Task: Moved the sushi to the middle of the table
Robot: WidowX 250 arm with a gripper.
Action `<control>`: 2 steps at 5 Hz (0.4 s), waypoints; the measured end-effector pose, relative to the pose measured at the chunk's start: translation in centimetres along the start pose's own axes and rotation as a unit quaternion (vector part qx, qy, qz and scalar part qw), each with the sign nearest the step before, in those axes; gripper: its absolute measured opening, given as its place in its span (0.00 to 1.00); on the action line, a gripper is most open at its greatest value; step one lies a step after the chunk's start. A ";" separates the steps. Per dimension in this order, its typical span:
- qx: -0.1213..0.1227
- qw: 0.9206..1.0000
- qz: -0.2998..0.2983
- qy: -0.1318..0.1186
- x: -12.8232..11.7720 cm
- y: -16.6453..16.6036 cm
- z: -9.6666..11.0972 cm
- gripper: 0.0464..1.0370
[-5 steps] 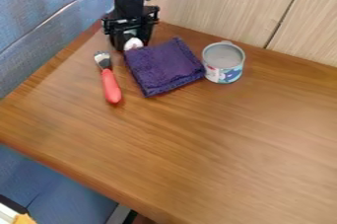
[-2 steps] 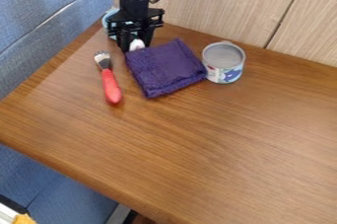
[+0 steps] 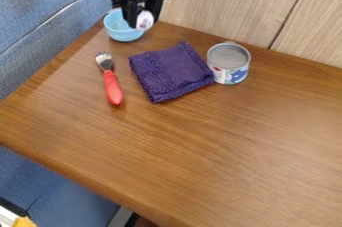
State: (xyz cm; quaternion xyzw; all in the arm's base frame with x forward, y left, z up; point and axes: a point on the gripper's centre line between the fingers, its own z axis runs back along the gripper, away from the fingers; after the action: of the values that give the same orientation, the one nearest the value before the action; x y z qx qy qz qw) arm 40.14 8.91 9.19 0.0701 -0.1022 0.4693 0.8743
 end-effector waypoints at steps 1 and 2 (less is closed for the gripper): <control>-0.028 0.999 -0.028 -0.001 -2.5 -1.4 2.2 0.50; -0.032 0.996 -0.085 0.017 -6.9 -2.5 2.4 0.50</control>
State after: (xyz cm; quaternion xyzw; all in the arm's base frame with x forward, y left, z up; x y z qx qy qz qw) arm 38.24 1.43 9.72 0.0427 -0.0958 0.3906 0.9146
